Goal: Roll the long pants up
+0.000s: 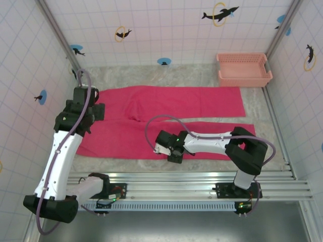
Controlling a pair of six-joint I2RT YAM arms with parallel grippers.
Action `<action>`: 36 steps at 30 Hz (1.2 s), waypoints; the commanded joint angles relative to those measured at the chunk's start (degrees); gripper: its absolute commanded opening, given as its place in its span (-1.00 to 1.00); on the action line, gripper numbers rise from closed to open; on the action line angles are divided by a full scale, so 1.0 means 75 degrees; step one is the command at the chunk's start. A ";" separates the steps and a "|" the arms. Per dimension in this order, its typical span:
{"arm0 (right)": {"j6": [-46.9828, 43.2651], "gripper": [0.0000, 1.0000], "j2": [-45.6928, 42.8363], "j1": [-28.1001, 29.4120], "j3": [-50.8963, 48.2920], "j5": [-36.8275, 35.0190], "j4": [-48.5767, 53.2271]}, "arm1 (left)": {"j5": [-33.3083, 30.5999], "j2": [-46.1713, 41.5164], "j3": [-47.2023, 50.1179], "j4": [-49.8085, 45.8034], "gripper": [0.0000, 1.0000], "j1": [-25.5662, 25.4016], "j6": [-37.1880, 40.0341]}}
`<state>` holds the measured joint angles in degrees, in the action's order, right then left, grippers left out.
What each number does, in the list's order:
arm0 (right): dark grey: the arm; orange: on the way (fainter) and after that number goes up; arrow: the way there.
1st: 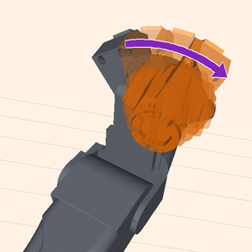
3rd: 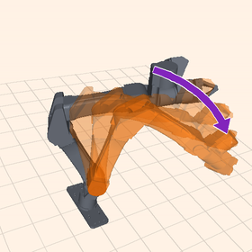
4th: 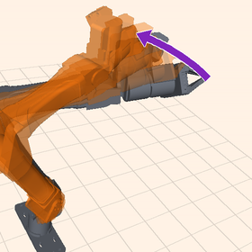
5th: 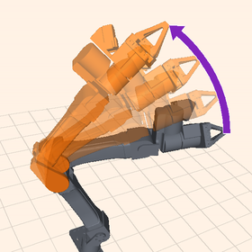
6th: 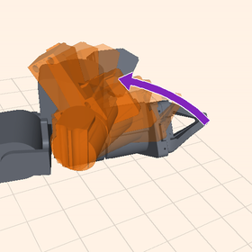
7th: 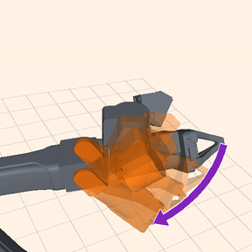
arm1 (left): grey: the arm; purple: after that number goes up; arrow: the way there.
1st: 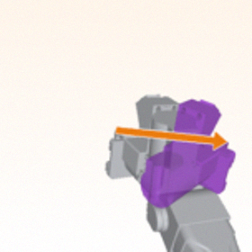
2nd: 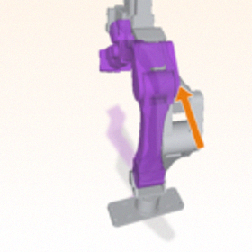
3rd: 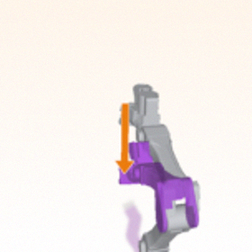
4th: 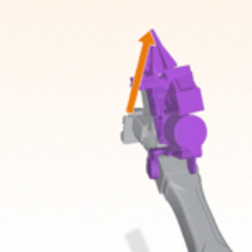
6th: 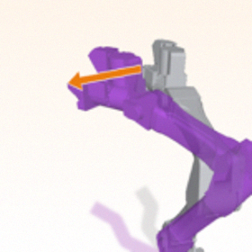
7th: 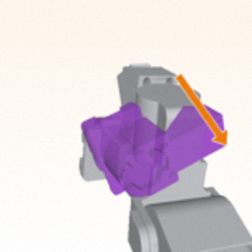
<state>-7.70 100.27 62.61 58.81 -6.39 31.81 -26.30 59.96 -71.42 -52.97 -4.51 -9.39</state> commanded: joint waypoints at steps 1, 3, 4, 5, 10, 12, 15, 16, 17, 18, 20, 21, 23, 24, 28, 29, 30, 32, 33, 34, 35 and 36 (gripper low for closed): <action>-0.0056 -0.41 0.0580 -0.0071 0.0215 -0.0121 -0.0090 | -0.0133 0.0043 -0.0033 -0.0251 0.95 -0.0020 0.0223; -0.0106 -0.62 0.0724 -0.0074 0.0271 -0.0064 -0.0087 | -0.0096 0.0064 -0.0055 -0.0232 0.94 -0.0023 0.0231; -0.0140 -0.80 0.0751 -0.0086 0.0279 -0.0019 -0.0073 | -0.0061 0.0073 -0.0051 -0.0226 0.92 -0.0031 0.0232; -0.0182 -0.93 0.0746 -0.0109 0.0300 0.0062 -0.0023 | -0.0055 0.0085 -0.0052 -0.0226 0.91 -0.0037 0.0231; -0.0605 -1.00 0.0294 -0.0379 0.1190 0.0846 0.1260 | 0.0329 0.0081 0.0165 -0.0244 0.49 -0.0189 0.0992; -0.0688 -1.00 0.0074 -0.0634 0.1806 0.1376 0.2037 | 0.0360 0.0010 0.0409 -0.0215 0.47 -0.0395 0.1309; -0.0568 -1.00 -0.0103 -0.1316 0.2716 0.2535 0.2881 | 0.0416 -0.0190 0.0863 -0.0261 0.51 -0.0788 0.1809; -0.0510 -1.00 -0.0094 -0.1565 0.2958 0.2858 0.3055 | 0.0547 -0.0290 0.1028 -0.0262 0.52 -0.0894 0.1965; -0.0524 -1.00 -0.0033 -0.1727 0.3168 0.3135 0.3240 | 0.0726 -0.0373 0.1143 -0.0284 0.52 -0.1001 0.2031; -0.0526 -1.00 0.0066 -0.1892 0.3402 0.3204 0.3405 | 0.1034 -0.0472 0.1267 -0.0305 0.53 -0.1077 0.2094; -0.0644 -1.00 0.0307 -0.2101 0.3766 0.3551 0.3631 | 0.1717 -0.0631 0.1365 -0.0323 0.56 -0.1206 0.2189; -0.0674 -1.00 0.0448 -0.2197 0.3899 0.3618 0.3694 | 0.1950 -0.0664 0.1392 -0.0299 0.56 -0.1270 0.2240; -0.0665 -1.00 0.0713 -0.2382 0.4194 0.3796 0.3782 | 0.2179 -0.0566 0.1366 -0.0341 0.56 -0.1348 0.2300; -0.0621 -1.00 0.0810 -0.2488 0.4331 0.3940 0.3786 | 0.2285 -0.0413 0.1336 -0.0381 0.56 -0.1406 0.2326; -0.0486 -1.00 0.1097 -0.2783 0.4901 0.4382 0.3786 | 0.2653 0.0269 0.1285 -0.0469 0.58 -0.1724 0.2614; -0.0450 -1.00 0.1159 -0.2834 0.5061 0.4484 0.3787 | 0.2636 0.0466 0.1304 -0.0451 0.58 -0.1797 0.2652; -0.0409 -1.00 0.1232 -0.2891 0.5202 0.4559 0.3796 | 0.2686 0.0625 0.1342 -0.0429 0.58 -0.1871 0.2702; -0.0325 -1.00 0.1349 -0.2994 0.5401 0.4685 0.3792 | 0.2785 0.0860 0.1441 -0.0309 0.58 -0.2021 0.2830; -0.0298 -1.00 0.1404 -0.3046 0.5466 0.4797 0.3815 | 0.2720 0.0946 0.1513 -0.0232 0.60 -0.2139 0.2885; -0.0262 -1.00 0.1439 -0.3079 0.5503 0.4845 0.3810 | 0.2700 0.1023 0.1538 -0.0185 0.60 -0.2200 0.2913; -0.0220 -1.00 0.1472 -0.3137 0.5536 0.4889 0.3787 | 0.2749 0.1110 0.1570 -0.0148 0.61 -0.2242 0.2923; -0.0205 -1.00 0.1505 -0.3196 0.5579 0.5014 0.3795 | 0.2790 0.1176 0.1596 -0.0105 0.61 -0.2266 0.2916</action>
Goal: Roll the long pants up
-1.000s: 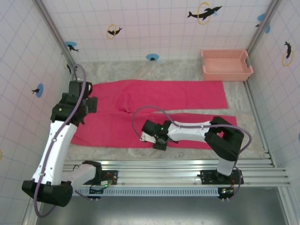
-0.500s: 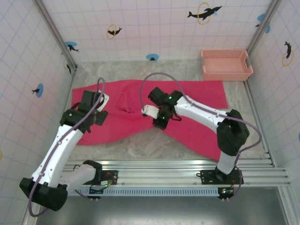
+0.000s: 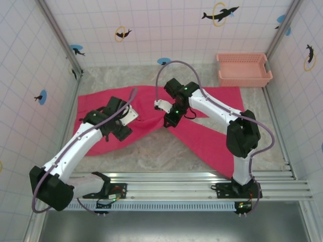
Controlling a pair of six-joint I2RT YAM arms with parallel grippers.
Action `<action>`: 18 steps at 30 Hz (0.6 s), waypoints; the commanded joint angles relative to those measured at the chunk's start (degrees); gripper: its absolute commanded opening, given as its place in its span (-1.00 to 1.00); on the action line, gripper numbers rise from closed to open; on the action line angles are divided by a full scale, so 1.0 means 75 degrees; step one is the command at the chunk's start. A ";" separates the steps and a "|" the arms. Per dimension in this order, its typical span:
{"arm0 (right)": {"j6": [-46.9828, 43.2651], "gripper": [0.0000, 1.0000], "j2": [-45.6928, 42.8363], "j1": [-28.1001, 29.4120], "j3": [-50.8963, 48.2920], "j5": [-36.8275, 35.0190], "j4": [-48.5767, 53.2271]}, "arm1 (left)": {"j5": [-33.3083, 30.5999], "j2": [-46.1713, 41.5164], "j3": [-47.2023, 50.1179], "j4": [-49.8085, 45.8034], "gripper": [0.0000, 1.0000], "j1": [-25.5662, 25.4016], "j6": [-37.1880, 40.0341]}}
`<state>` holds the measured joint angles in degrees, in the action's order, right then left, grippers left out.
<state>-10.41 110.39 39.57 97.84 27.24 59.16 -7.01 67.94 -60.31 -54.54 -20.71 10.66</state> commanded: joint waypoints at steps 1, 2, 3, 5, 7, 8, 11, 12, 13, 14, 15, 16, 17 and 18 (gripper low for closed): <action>0.0196 -1.00 0.0187 -0.0193 0.0415 0.0617 0.0140 | 0.0243 0.0165 0.0136 0.0145 0.62 -0.0128 0.0216; 0.0228 -1.00 0.0217 -0.0262 0.0446 0.0709 0.0140 | 0.0313 0.0214 0.0176 0.0190 0.62 -0.0150 0.0197; 0.0228 -1.00 0.0251 -0.0343 0.0471 0.0831 0.0138 | 0.0352 0.0264 0.0202 0.0193 0.63 -0.0168 0.0173; 0.0250 -1.00 0.0292 -0.0475 0.0524 0.0960 0.0131 | 0.0435 0.0359 0.0298 0.0234 0.63 -0.0209 0.0162; 0.0261 -1.00 0.0339 -0.0601 0.0580 0.1158 0.0125 | 0.0431 0.0470 0.0374 0.0253 0.64 -0.0244 0.0141; 0.0290 -1.00 0.0362 -0.0671 0.0608 0.1212 0.0111 | 0.0440 0.0528 0.0385 0.0270 0.65 -0.0231 0.0152; 0.0371 -1.00 0.0389 -0.0829 0.0646 0.1440 0.0022 | 0.0342 0.0807 0.0354 0.0276 0.65 -0.0292 0.0170; 0.0403 -1.00 0.0399 -0.0882 0.0669 0.1492 0.0000 | 0.0328 0.0888 0.0363 0.0291 0.65 -0.0291 0.0193; 0.0412 -1.00 0.0406 -0.0916 0.0697 0.1572 -0.0011 | 0.0314 0.0950 0.0357 0.0320 0.66 -0.0297 0.0196; 0.0448 -1.00 0.0417 -0.0959 0.0729 0.1627 -0.0013 | 0.0313 0.0997 0.0366 0.0342 0.66 -0.0311 0.0208; 0.0485 -1.00 0.0433 -0.1004 0.0748 0.1663 -0.0033 | 0.0282 0.1050 0.0388 0.0390 0.66 -0.0310 0.0201; 0.0497 -1.00 0.0430 -0.1038 0.0759 0.1719 -0.0040 | 0.0225 0.1096 0.0398 0.0421 0.66 -0.0309 0.0206; 0.0504 -1.00 0.0445 -0.1056 0.0770 0.1783 -0.0047 | 0.0169 0.1143 0.0433 0.0457 0.67 -0.0309 0.0224; 0.0522 -1.00 0.0446 -0.1078 0.0799 0.1799 -0.0058 | 0.0102 0.1187 0.0476 0.0523 0.67 -0.0310 0.0246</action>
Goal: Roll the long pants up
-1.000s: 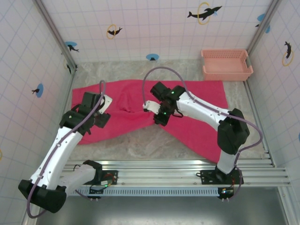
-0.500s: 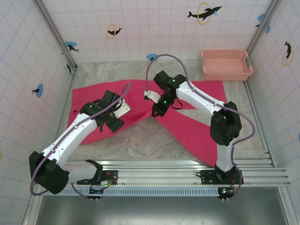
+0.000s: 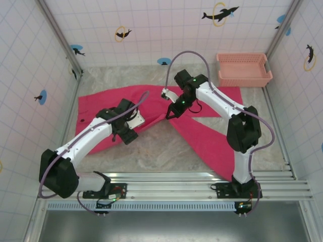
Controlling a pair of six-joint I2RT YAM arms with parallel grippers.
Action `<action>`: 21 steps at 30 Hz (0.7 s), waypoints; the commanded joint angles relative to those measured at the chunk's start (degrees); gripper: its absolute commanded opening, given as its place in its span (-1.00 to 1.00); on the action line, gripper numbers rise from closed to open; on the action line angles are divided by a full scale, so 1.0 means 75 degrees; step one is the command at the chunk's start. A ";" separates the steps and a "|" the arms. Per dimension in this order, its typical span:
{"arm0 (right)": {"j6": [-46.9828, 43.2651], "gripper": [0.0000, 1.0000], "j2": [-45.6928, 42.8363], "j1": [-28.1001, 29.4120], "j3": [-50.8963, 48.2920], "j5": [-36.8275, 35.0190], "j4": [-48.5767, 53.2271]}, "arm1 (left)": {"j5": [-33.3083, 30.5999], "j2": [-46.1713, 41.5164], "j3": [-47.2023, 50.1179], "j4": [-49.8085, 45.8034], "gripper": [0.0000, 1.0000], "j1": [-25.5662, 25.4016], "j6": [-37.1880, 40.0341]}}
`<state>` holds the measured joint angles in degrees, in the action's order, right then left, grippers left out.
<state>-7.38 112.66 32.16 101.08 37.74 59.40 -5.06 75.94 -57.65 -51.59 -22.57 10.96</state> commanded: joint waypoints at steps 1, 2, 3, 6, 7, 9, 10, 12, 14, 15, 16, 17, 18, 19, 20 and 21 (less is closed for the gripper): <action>0.0116 -1.00 0.0152 -0.0099 0.0377 0.0429 -0.0082 | -0.0263 0.0167 0.0176 0.0204 0.67 -0.0062 0.0191; 0.0127 -1.00 0.0152 -0.0111 0.0391 0.0449 -0.0082 | -0.0353 0.0224 0.0229 0.0285 0.67 -0.0067 0.0171; 0.0140 -1.00 0.0138 -0.0117 0.0392 0.0467 -0.0090 | -0.0436 0.0282 0.0285 0.0368 0.61 -0.0061 0.0144; 0.0141 -1.00 0.0102 -0.0157 0.0365 0.0487 -0.0086 | -0.0774 0.0567 0.0275 0.0421 -0.72 -0.0062 0.0046; 0.0130 -1.00 0.0101 -0.0165 0.0356 0.0484 -0.0090 | -0.1037 0.0632 0.0210 0.0418 -1.00 -0.0063 -0.0017; 0.0055 -1.00 0.0138 -0.0232 0.0308 0.0421 0.0001 | -0.1856 0.0763 -0.0003 0.0325 -1.00 -0.0052 -0.0210; 0.0012 -1.00 0.0173 -0.0259 0.0285 0.0382 0.0063 | -0.2100 0.0793 -0.0126 0.0247 -1.00 -0.0058 -0.0177; -0.0119 -1.00 0.0315 -0.0329 0.0260 0.0300 0.0237 | -0.2659 0.0840 -0.0567 0.0054 -1.00 -0.0063 -0.0031; -0.0231 -1.00 0.0520 -0.0402 0.0331 0.0251 0.0505 | -0.3157 0.0877 -0.1079 -0.0054 -1.00 -0.0040 0.0207; -0.0235 -1.00 0.0627 -0.0438 0.0370 0.0206 0.0548 | -0.3445 0.0911 -0.1343 0.0007 -1.00 -0.0019 0.0380; -0.0242 -1.00 0.0726 -0.0473 0.0429 0.0190 0.0608 | -0.3544 0.0966 -0.1622 0.0076 -1.00 0.0022 0.0561; -0.0236 -1.00 0.0830 -0.0521 0.0529 0.0193 0.0635 | -0.3579 0.1081 -0.1937 0.0136 -1.00 0.0125 0.0779; -0.0212 -1.00 0.0946 -0.0569 0.0657 0.0173 0.0669 | -0.3729 0.1250 -0.2290 0.0234 -1.00 0.0226 0.0943; -0.0201 -1.00 0.1057 -0.0605 0.0814 0.0139 0.0717 | -0.3667 0.1408 -0.2606 0.0270 -1.00 0.0340 0.1103; -0.0199 -1.00 0.1194 -0.0652 0.1010 0.0100 0.0802 | -0.3557 0.1632 -0.2817 0.0296 -1.00 0.0471 0.1301; -0.0205 -1.00 0.1338 -0.0714 0.1279 0.0061 0.0906 | -0.3528 0.1881 -0.3334 0.0334 -1.00 0.0565 0.1486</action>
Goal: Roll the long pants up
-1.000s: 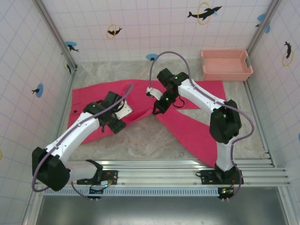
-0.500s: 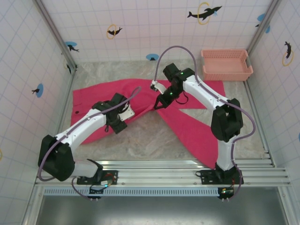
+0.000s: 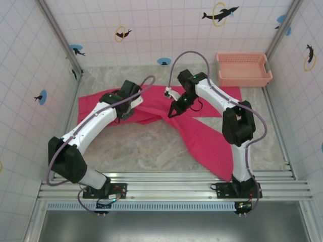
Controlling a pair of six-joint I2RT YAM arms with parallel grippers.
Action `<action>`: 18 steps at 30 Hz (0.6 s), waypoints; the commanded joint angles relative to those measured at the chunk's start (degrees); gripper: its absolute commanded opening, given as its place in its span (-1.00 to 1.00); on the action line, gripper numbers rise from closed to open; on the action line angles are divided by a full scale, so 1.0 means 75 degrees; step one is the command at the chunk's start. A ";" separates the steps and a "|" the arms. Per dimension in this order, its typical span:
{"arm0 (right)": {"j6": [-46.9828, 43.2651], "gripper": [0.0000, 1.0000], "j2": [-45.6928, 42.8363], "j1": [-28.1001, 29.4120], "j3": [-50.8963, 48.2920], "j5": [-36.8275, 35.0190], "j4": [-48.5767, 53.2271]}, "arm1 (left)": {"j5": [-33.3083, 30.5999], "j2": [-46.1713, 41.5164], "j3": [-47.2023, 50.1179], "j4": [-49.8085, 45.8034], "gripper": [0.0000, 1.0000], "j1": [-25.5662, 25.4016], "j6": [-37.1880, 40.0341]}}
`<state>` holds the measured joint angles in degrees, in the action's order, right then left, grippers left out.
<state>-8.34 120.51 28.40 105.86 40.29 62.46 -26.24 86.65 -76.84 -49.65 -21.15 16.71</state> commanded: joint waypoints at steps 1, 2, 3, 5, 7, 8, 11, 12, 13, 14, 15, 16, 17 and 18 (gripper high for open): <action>-0.0082 -1.00 0.0435 -0.0261 0.0859 -0.0295 0.0585 | -0.0648 0.0665 -0.1018 0.0091 -1.00 0.0446 0.0909; -0.0084 -1.00 0.0588 -0.0327 0.1116 -0.0338 0.0674 | -0.0594 0.0917 -0.1241 0.0115 -1.00 0.0509 0.1160; -0.0071 -1.00 0.0769 -0.0394 0.1403 -0.0386 0.0762 | -0.0684 0.1132 -0.1350 0.0257 -1.00 0.0552 0.1376; 0.0006 -1.00 0.1100 -0.0518 0.1912 -0.0407 0.0916 | -0.0508 0.1453 -0.1496 0.0455 -1.00 0.0707 0.1499; 0.0157 -1.00 0.1416 -0.0643 0.2454 -0.0442 0.0964 | -0.0121 0.1750 -0.1678 0.0513 -1.00 0.0898 0.1547; 0.0268 -1.00 0.1661 -0.0708 0.2647 -0.0504 0.0954 | -0.0021 0.1927 -0.1755 0.0580 -1.00 0.0991 0.1631; 0.0623 -1.00 0.2178 -0.0870 0.3384 -0.0551 0.0874 | 0.0168 0.2476 -0.2129 0.0696 -1.00 0.1325 0.1769; 0.0680 -0.98 0.2328 -0.0934 0.3692 -0.0586 0.0872 | 0.0197 0.2695 -0.2343 0.0737 -0.99 0.1445 0.1708; 0.0738 -0.94 0.2510 -0.0961 0.3959 -0.0721 0.0876 | 0.0269 0.2889 -0.2564 0.0748 -0.97 0.1539 0.1636; 0.0810 -0.88 0.2690 -0.0986 0.4219 -0.0941 0.0866 | 0.0353 0.3136 -0.2817 0.0789 -0.92 0.1630 0.1545; 0.0853 -0.81 0.2866 -0.1006 0.4501 -0.1062 0.0861 | 0.0311 0.3399 -0.3101 0.0806 -0.87 0.1668 0.1468; 0.0927 -0.74 0.2987 -0.1018 0.4708 -0.1329 0.0854 | 0.0288 0.3637 -0.3333 0.0802 -0.85 0.1682 0.1402; 0.0982 -0.68 0.3078 -0.1024 0.4848 -0.1657 0.0795 | 0.0352 0.3893 -0.3612 0.0765 -0.83 0.1702 0.1312; 0.0983 -0.64 0.3129 -0.1046 0.4974 -0.1896 0.0740 | 0.0387 0.4097 -0.3824 0.0778 -0.80 0.1712 0.1183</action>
<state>-2.90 141.78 22.72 139.24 34.76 65.91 -21.21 114.06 -100.77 -44.27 -10.44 27.57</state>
